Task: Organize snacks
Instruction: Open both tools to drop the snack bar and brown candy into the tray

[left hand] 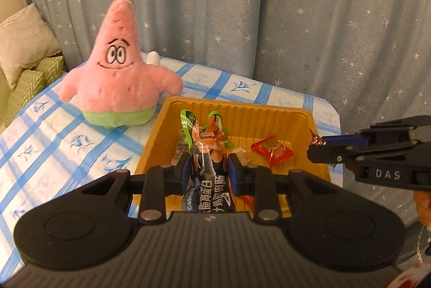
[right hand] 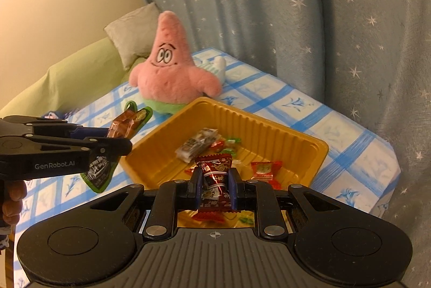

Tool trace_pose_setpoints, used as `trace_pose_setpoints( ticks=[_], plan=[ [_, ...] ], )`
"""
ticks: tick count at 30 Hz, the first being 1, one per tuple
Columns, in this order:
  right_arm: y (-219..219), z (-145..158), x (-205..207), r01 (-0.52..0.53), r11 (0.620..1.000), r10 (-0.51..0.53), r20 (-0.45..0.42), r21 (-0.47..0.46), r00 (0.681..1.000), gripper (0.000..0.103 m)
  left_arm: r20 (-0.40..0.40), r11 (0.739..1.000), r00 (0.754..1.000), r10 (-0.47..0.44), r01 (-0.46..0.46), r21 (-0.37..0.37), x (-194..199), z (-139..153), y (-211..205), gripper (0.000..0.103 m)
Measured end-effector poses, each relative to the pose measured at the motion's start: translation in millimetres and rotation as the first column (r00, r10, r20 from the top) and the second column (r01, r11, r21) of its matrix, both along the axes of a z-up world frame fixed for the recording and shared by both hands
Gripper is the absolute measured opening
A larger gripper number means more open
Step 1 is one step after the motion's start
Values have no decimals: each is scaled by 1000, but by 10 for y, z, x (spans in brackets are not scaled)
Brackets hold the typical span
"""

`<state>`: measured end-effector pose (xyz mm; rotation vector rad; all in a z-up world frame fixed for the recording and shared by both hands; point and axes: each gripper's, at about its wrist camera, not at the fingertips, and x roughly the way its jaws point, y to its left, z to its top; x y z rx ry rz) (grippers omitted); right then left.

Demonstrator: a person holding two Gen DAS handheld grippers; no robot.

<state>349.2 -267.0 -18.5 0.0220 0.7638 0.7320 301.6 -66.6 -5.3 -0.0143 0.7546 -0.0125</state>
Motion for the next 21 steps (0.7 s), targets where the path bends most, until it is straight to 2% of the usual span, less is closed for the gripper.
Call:
trace_pose_setpoints(
  ticks=[9, 21],
  plan=[
    [36, -172, 276, 41, 999, -41, -52, -5, 998, 20, -52, 998, 997, -51, 52, 30, 408, -195, -151, 26],
    [10, -340, 490, 72, 997, -73, -104, -11, 992, 20, -123, 996, 990, -72, 77, 39, 704, -459, -195, 26]
  ],
)
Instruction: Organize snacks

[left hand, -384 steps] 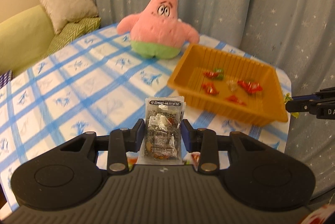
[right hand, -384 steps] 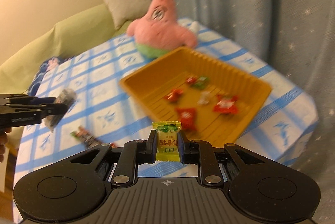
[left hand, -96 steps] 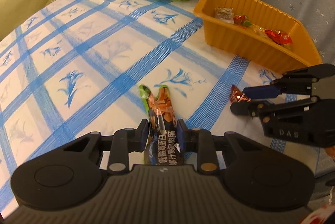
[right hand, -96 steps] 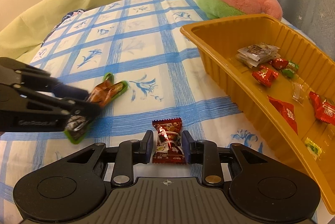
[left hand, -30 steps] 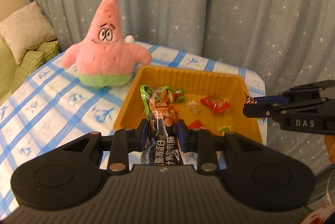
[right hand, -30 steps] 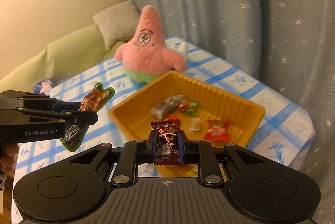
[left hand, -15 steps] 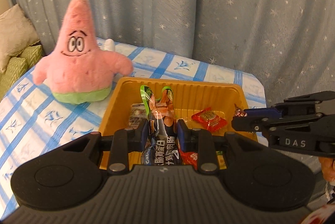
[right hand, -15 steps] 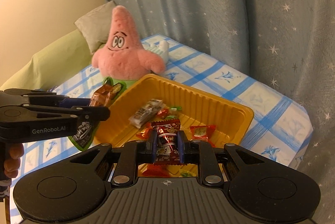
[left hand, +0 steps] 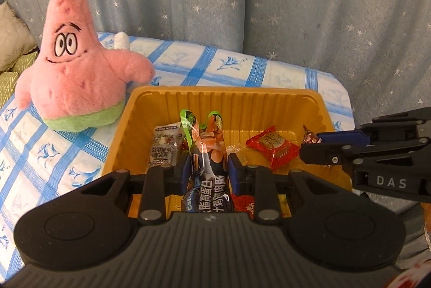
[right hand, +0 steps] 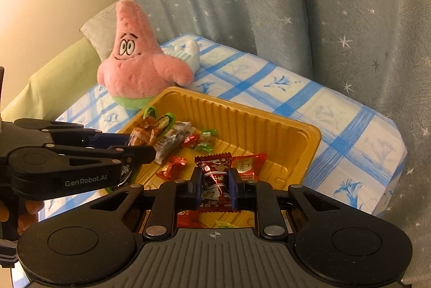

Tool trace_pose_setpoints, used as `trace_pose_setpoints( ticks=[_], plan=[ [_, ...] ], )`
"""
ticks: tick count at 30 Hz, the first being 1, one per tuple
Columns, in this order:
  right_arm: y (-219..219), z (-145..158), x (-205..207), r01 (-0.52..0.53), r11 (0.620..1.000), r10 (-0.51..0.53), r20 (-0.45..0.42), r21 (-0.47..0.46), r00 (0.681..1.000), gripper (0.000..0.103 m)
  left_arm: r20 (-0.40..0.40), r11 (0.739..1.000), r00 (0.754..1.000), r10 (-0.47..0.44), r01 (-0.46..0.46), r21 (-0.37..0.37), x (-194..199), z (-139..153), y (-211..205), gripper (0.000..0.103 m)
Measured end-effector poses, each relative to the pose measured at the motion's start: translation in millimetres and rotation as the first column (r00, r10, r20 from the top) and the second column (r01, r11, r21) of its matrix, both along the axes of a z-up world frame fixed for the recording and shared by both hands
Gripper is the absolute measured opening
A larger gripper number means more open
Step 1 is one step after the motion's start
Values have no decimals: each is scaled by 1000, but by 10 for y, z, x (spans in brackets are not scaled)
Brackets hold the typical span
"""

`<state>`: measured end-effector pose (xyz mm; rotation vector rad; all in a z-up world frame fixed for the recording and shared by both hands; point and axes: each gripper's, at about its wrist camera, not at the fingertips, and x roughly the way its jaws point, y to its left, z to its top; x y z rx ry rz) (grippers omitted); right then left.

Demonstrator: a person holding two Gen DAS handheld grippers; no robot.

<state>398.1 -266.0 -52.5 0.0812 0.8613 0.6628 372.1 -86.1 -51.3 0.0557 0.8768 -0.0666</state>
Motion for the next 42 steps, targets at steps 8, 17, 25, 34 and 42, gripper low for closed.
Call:
trace_pose_setpoints(
  ticks=[8, 17, 25, 34, 42],
  plan=[
    [-9, -63, 65, 8, 1000, -8, -21, 3, 1000, 20, -36, 1000, 999, -6, 6, 4, 113, -131, 20, 26],
    [-15, -84, 100, 14, 1000, -14, -38, 15, 999, 20, -44, 1000, 999, -5, 4, -5, 132, -169, 55, 26],
    [10, -77, 131, 11, 1000, -10, -44, 28, 999, 21, -31, 999, 999, 36, -37, -39, 8, -85, 178, 31],
    [114, -70, 158, 13, 999, -11, -44, 49, 999, 44, -21, 992, 994, 110, -111, -65, -216, 26, 251, 41],
    [-10, 30, 71, 39, 996, -36, -32, 77, 999, 62, -13, 979, 984, 180, -180, -93, -530, 162, 273, 51]
  ],
)
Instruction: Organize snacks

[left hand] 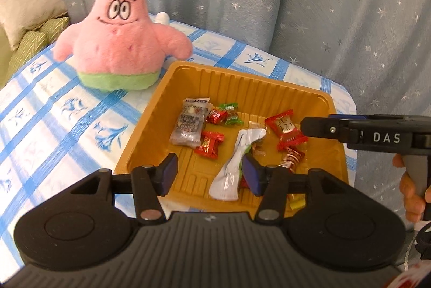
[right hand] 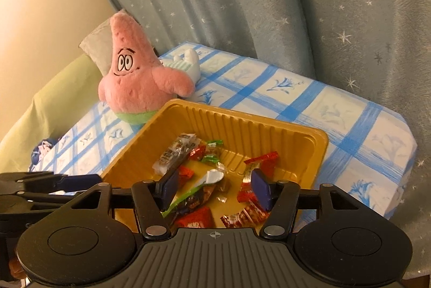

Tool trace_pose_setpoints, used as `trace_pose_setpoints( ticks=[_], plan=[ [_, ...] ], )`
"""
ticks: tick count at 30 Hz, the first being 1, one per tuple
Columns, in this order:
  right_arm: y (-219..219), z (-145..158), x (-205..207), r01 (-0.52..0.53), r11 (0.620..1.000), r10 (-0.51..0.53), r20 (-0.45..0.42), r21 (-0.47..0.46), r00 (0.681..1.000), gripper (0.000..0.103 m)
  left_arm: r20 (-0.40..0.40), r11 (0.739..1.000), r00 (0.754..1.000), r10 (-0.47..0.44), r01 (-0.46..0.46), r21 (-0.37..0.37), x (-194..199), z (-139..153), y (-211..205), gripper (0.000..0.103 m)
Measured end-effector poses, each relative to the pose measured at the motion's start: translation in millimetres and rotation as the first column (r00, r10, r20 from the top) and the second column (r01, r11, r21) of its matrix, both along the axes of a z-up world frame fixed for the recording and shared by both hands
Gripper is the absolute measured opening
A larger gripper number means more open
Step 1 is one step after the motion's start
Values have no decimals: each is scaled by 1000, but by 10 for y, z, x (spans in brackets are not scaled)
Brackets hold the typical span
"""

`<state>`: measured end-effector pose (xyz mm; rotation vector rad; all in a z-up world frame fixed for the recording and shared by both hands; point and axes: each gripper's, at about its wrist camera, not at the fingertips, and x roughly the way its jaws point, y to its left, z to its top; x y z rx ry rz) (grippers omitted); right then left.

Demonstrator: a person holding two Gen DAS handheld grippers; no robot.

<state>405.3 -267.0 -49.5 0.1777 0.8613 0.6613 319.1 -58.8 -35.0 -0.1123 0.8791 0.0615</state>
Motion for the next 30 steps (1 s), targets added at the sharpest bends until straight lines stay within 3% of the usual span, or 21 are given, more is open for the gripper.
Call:
trace_pose_setpoints(
  ticks=[2, 8, 13, 30],
  plan=[
    [-48, 28, -76, 0, 1000, 0, 0, -5, 1000, 70, 6, 1000, 1000, 21, -21, 1, -98, 37, -13, 52],
    [-176, 132, -486, 3, 1000, -2, 13, -30, 1000, 77, 11, 999, 999, 51, -51, 10, -432, 155, -79, 56],
    [-216, 200, -876, 15, 999, -15, 5, -47, 1000, 78, 8, 998, 998, 60, -60, 9, -753, 226, -113, 61],
    [114, 356, -2149, 48, 993, -50, -15, -110, 999, 78, -10, 998, 998, 59, -60, -20, -1967, 392, 119, 61]
  ],
)
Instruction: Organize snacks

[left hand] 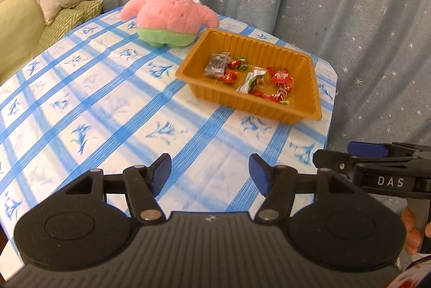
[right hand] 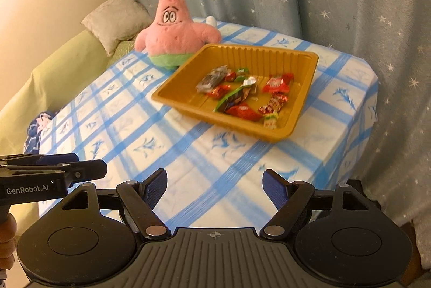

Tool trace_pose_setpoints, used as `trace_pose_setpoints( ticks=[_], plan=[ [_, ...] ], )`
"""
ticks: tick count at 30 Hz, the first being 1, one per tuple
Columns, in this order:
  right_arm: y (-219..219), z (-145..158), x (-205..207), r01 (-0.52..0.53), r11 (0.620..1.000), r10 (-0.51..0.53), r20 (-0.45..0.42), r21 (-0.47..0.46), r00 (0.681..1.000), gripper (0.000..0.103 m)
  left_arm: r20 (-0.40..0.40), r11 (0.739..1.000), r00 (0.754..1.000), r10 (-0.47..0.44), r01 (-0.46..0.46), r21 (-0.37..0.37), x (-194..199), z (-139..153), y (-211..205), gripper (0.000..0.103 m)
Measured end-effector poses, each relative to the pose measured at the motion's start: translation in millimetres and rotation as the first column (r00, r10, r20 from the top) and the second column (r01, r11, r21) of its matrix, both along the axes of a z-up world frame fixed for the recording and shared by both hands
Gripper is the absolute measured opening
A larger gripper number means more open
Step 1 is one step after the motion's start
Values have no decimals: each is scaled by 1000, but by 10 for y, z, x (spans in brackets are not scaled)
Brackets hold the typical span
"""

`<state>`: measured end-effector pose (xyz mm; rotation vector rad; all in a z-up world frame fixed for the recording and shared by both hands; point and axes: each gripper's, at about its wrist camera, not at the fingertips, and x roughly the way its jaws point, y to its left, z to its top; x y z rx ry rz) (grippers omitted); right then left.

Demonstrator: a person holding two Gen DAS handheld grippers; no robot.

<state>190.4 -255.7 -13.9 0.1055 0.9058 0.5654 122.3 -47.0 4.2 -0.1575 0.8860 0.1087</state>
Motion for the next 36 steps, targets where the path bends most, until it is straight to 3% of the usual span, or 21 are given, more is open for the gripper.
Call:
trace_pose_setpoints(
  ticks=[16, 36],
  plan=[
    [276, 86, -791, 20, 999, -20, 12, -26, 1000, 78, -5, 999, 999, -44, 44, -4, -709, -7, 178, 61],
    [292, 144, -1036, 44, 998, -43, 28, -35, 999, 78, 19, 996, 996, -88, 88, 1, -874, 56, 169, 61]
  ],
)
